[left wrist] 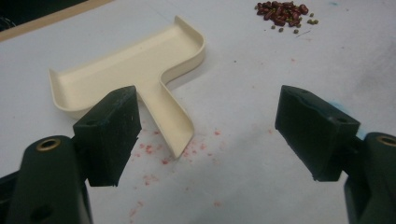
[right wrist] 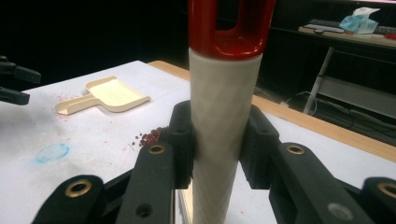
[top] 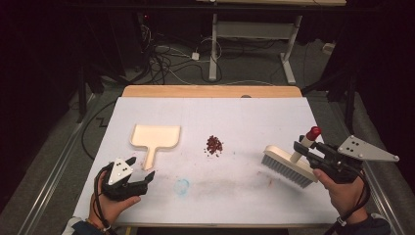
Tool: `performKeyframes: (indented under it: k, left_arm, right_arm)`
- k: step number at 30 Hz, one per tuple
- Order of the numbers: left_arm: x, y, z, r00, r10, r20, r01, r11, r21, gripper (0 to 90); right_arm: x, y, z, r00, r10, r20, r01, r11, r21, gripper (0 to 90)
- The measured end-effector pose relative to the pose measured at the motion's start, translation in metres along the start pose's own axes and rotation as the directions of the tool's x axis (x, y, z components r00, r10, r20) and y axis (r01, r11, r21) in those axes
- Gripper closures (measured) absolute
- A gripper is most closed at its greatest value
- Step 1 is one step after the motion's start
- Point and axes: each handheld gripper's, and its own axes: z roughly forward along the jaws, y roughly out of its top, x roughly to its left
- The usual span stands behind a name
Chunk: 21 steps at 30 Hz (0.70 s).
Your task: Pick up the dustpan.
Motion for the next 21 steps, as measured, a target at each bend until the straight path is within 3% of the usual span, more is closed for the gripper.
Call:
performKeyframes:
  k: [5, 8, 14, 16, 17, 18, 20, 21]
  left_arm:
    - [0.004, -0.004, 0.005, 0.9988, -0.043, -0.024, 0.044, 0.9974, 0.056, 21.0]
    - [0.006, -0.002, 0.008, 0.9982, -0.058, -0.019, 0.059, 0.9961, 0.067, 21.0]
    - [0.010, 0.001, 0.030, 0.9977, -0.062, -0.026, 0.065, 0.9899, 0.126, 21.0]
    - [0.015, 0.004, 0.044, 0.9943, -0.088, -0.060, 0.097, 0.9811, 0.167, 21.0]
    - [0.015, 0.004, 0.044, 0.9943, -0.088, -0.060, 0.097, 0.9811, 0.167, 21.0]
    - [0.021, 0.005, 0.052, 0.9887, -0.139, -0.057, 0.147, 0.9737, 0.174, 21.0]
    - [0.024, 0.006, 0.056, 0.9865, -0.153, -0.060, 0.161, 0.9701, 0.182, 21.0]
    - [0.026, 0.009, 0.065, 0.9844, -0.160, -0.072, 0.172, 0.9640, 0.203, 21.1]
  right_arm:
    - [-0.001, 0.003, 0.001, 1.0000, -0.001, 0.009, 0.001, 1.000, -0.014, 69.8]
    - [-0.002, 0.004, 0.003, 1.0000, 0.001, 0.007, -0.001, 1.000, -0.012, 69.8]
    - [-0.002, 0.004, 0.004, 1.0000, 0.003, 0.006, -0.002, 1.000, -0.013, 69.8]
    - [-0.002, 0.003, 0.004, 1.0000, 0.001, 0.008, -0.001, 1.000, -0.013, 69.8]
    - [-0.002, 0.003, 0.003, 1.0000, 0.001, 0.009, -0.001, 1.000, -0.013, 69.8]
    - [-0.002, 0.003, 0.003, 0.9999, 0.002, 0.010, -0.002, 1.000, -0.013, 69.8]
    - [-0.002, 0.003, 0.003, 0.9999, -0.004, 0.013, 0.004, 1.000, -0.013, 69.8]
    - [-0.002, 0.003, 0.003, 0.9998, -0.003, 0.018, 0.003, 1.000, -0.010, 69.8]
